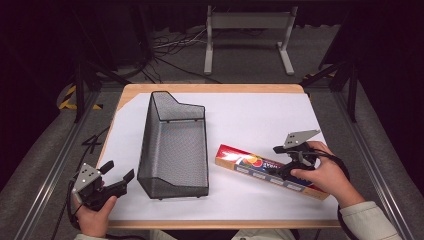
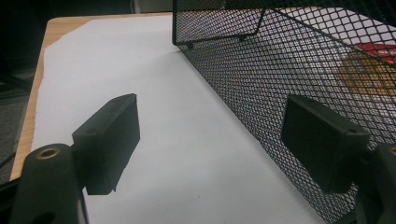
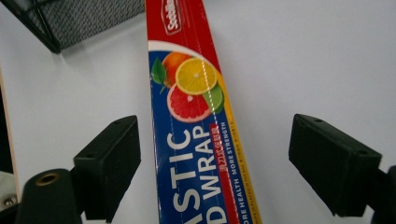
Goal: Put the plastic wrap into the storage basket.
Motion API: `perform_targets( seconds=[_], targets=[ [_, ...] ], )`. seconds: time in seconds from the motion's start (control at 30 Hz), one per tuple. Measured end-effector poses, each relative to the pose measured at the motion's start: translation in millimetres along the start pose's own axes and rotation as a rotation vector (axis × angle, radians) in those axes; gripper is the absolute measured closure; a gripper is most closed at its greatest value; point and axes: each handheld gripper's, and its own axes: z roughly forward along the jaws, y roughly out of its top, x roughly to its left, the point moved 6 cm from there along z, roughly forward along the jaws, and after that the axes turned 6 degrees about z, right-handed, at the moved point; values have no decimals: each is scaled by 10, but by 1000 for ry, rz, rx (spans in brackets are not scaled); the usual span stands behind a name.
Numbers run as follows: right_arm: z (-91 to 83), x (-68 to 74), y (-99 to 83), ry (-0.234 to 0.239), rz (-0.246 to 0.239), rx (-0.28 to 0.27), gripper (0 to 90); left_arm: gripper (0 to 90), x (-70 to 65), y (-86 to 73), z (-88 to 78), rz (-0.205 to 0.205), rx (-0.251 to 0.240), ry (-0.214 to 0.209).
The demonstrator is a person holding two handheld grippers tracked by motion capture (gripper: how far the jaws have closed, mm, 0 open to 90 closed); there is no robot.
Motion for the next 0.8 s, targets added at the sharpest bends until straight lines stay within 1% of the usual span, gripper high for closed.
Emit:
perform_targets(
  seconds=[0.07, 0.17, 0.3, 0.33, 0.37, 0.4, 0.47, 0.5, 0.53, 0.67, 0.7, 0.8],
  targets=[
    [42, 18, -27, -4, -2, 33, 166, 204, 0, 1, -1, 2, 1, -1],
    [92, 22, -28, -9, -22, 46, 154, 204, -10, 3, 2, 4, 2, -3],
    [152, 14, -44, -24, -38, 90, 139, 204, -20, 7, 4, 14, 3, -2],
    [152, 14, -44, -24, -38, 90, 139, 204, -20, 7, 4, 14, 3, -2],
    [185, 20, -54, -24, -42, 114, 131, 204, -19, 7, 4, 14, 3, -2],
    [201, 17, -58, -27, -48, 124, 131, 204, -18, 7, 5, 10, 1, -2],
    [229, 14, -73, -25, -40, 148, 126, 204, -15, 7, 5, 8, 1, -1],
    [229, 14, -73, -25, -40, 148, 126, 204, -13, 6, 5, 10, 3, -1],
    [242, 9, -83, -22, -30, 163, 127, 204, -15, 7, 6, 8, 2, -1],
    [297, -7, -113, -24, -33, 208, 139, 204, -15, 5, 9, 13, 5, 0],
    [297, -7, -113, -24, -33, 208, 139, 204, -15, 5, 9, 13, 5, 0],
    [334, -2, -131, -19, -38, 235, 139, 204, -9, 3, 9, 9, 5, 2]
  ],
)
